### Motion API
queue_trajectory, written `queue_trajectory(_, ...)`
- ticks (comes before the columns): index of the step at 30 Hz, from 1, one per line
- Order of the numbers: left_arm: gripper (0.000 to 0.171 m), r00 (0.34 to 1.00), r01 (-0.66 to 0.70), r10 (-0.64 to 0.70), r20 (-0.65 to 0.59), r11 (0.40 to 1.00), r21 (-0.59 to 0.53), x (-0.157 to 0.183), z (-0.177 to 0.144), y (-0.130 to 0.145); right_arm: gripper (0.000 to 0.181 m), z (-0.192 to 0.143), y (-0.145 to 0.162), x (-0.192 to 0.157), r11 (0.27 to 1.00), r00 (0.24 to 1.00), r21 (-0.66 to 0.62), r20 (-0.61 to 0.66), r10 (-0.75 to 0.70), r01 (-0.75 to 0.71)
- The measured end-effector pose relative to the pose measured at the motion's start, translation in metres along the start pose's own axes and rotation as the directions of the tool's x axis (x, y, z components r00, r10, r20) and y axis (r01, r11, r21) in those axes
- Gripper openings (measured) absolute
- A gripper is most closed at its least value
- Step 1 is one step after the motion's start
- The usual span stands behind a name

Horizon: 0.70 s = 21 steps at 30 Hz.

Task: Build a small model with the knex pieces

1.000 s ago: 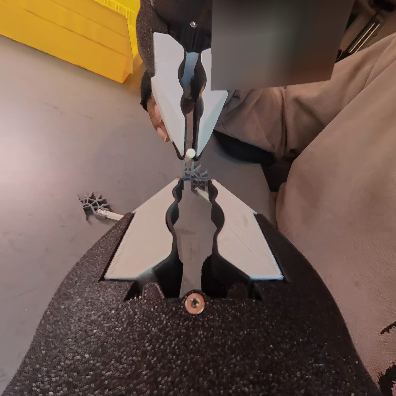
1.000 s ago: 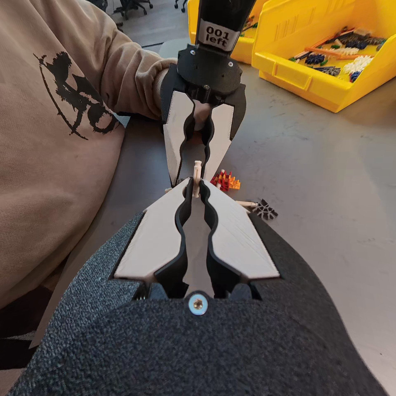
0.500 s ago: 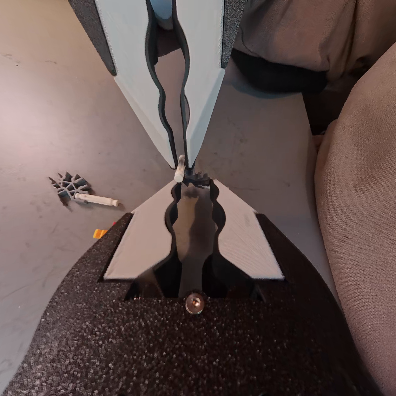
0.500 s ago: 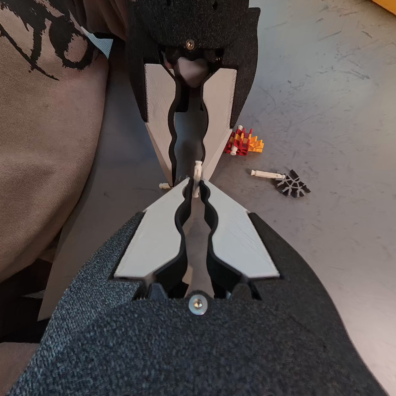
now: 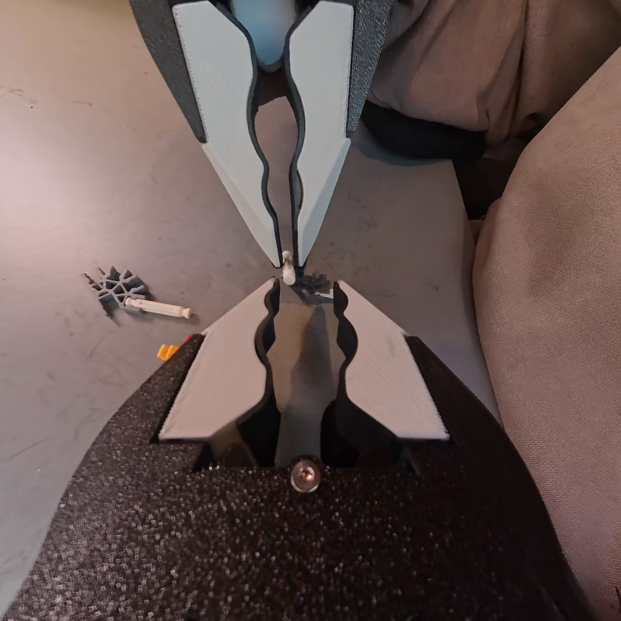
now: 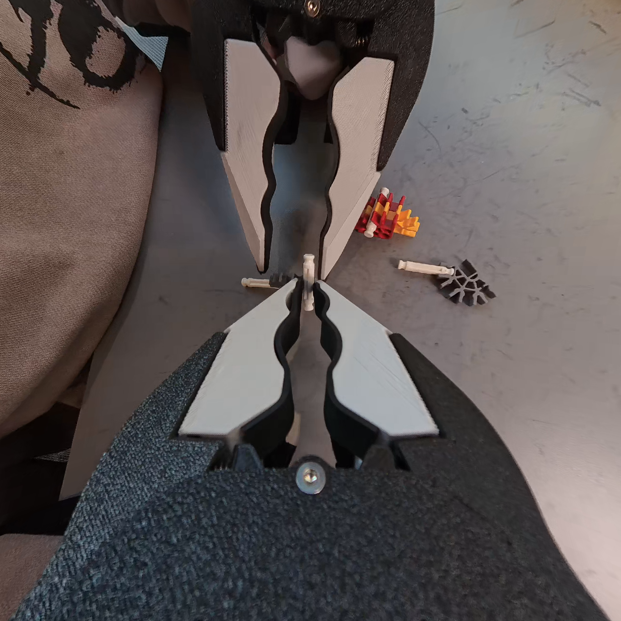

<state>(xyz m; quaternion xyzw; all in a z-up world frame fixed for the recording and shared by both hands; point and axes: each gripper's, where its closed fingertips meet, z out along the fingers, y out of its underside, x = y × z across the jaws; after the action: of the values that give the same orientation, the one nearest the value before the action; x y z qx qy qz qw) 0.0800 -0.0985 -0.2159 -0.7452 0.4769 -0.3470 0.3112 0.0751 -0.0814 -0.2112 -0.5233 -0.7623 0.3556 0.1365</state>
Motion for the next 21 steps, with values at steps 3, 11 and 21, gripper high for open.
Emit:
queue_trajectory(3,0.025,1.000,0.013,-0.014,0.009,0.999,0.041,-0.0041,-0.0065,-0.0064,0.004,0.0003,-0.0002,-0.0003,1.000,1.000,-0.001,-0.001,-0.002,0.002)
queue_trajectory(11,0.003,0.998,-0.033,0.030,0.052,0.999,0.040,-0.0063,-0.0054,-0.0069,0.004,0.0016,0.0002,-0.0017,1.000,1.000,-0.010,-0.002,-0.009,0.009)
queue_trajectory(21,0.007,0.999,-0.032,0.031,0.043,0.999,0.026,-0.0054,-0.0059,-0.0049,0.003,0.0017,0.0007,-0.0013,1.000,1.000,-0.014,-0.009,-0.017,0.017)
